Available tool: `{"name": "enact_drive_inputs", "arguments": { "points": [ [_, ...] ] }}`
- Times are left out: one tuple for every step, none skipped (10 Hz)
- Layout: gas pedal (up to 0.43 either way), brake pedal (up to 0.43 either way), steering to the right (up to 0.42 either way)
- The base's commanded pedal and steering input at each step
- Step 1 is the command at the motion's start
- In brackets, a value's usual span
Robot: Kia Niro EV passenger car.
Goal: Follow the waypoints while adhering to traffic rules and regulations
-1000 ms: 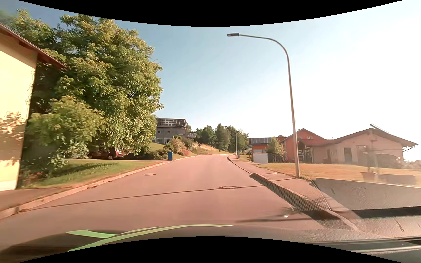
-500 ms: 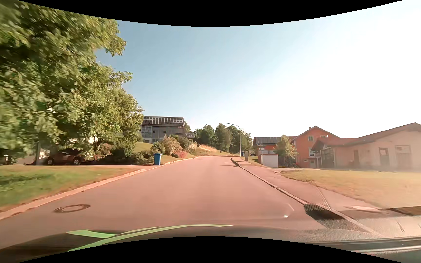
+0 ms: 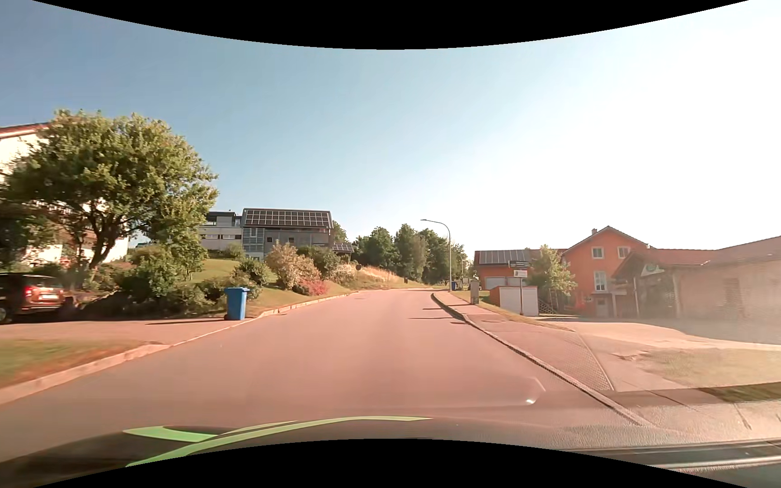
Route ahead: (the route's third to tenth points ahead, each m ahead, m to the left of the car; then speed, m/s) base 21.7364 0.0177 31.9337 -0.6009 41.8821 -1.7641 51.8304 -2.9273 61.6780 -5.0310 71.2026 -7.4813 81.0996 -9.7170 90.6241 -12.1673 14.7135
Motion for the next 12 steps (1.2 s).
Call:
{"name": "enact_drive_inputs", "arguments": {
  "points": [
    [0.24,0.0,0.01],
    [0.24,0.0,0.01],
    [0.24,0.0,0.01],
    [0.24,0.0,0.01],
    [0.24,0.0,0.011],
    [0.24,0.0,0.011],
    [0.24,0.0,0.011],
    [0.24,0.0,0.012],
    [0.24,0.0,0.013],
    [0.24,0.0,0.014],
    [0.24,0.0,0.015],
    [0.228,0.0,0.015]
  ]
}}
